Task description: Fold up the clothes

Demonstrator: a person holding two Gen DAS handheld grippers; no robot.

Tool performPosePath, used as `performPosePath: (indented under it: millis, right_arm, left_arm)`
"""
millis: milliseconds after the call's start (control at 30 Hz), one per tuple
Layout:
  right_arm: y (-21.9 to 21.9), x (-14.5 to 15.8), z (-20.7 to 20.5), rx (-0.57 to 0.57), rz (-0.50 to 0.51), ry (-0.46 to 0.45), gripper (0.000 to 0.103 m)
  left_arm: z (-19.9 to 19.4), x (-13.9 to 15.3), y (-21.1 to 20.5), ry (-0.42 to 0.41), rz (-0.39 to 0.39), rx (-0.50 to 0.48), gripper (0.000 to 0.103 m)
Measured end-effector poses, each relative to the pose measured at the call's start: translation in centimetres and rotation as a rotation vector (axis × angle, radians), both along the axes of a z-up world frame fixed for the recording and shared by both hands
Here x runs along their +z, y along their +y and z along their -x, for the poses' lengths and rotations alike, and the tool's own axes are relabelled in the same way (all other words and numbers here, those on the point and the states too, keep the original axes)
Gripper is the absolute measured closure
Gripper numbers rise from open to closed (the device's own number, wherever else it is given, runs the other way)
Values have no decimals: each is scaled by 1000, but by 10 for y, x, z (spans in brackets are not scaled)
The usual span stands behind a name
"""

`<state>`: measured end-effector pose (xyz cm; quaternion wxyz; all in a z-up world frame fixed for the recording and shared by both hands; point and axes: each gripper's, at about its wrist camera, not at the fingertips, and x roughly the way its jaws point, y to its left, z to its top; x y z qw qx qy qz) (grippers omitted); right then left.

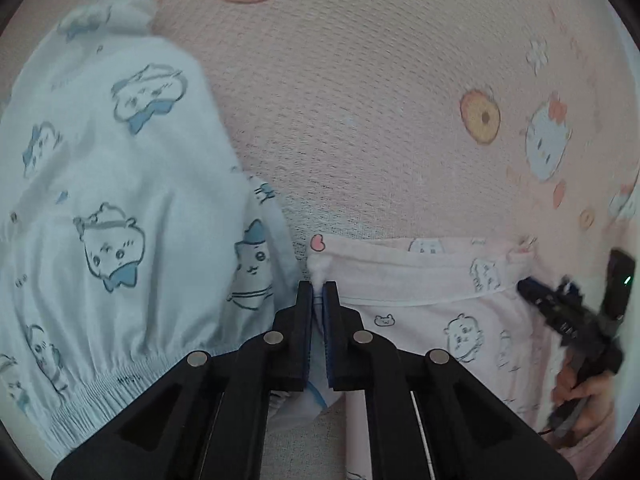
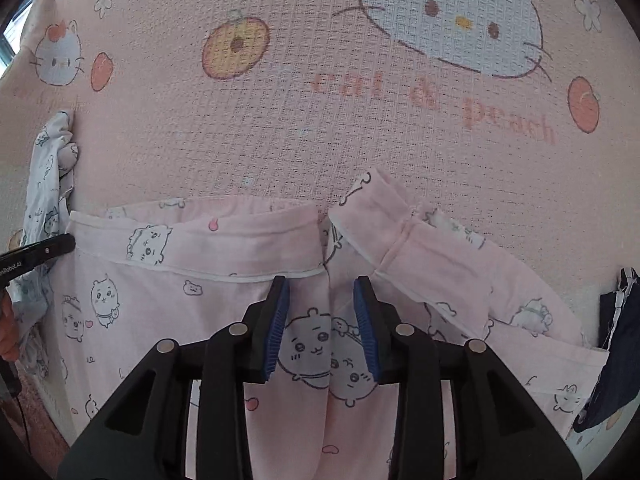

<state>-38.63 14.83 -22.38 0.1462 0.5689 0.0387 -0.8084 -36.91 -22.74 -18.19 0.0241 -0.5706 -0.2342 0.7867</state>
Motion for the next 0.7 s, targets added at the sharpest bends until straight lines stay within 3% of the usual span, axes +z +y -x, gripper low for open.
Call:
performPosePath:
  millis: [33,67,167,233,367,433,500,533,633,700]
  right_arm:
    - [2,1,-1,-13,10,1,69]
    - [3,2,-1,-25,20,2,69]
    - [4,8,-3,-30,38,1,69]
    - [1,15,-5,-20,39,13,69]
    - [-8,26,0,-18,39,39,69]
    - [-11,29,4,-17,19,47,69]
    - [-13,30,8,-6,-12,60,69]
    - [-14,30,10,-1,-27,66,69]
    - [-9,30,16,-10,-65,75,69]
    - [-2,30,19,-43,-69,67,69]
  left_arm:
    - [-2,-2,-11,-14,-40,26,94]
    - [-4,0,-17,-22,3,40,94]
    - [-20,8,-33,-57,187,105,98]
    - [-21,13,-45,-99,399,182,99]
    - [-17,18,-43,-115,484,188,99]
    - [-17,30,-23,-21,325,100,99]
    - [-12,37,3,42,257,17,97]
    - [-9,36,14,61,266,-8,93]
    - [5,13,38,30,255,-58,63]
    - [10,0,44,1,226,-43,63]
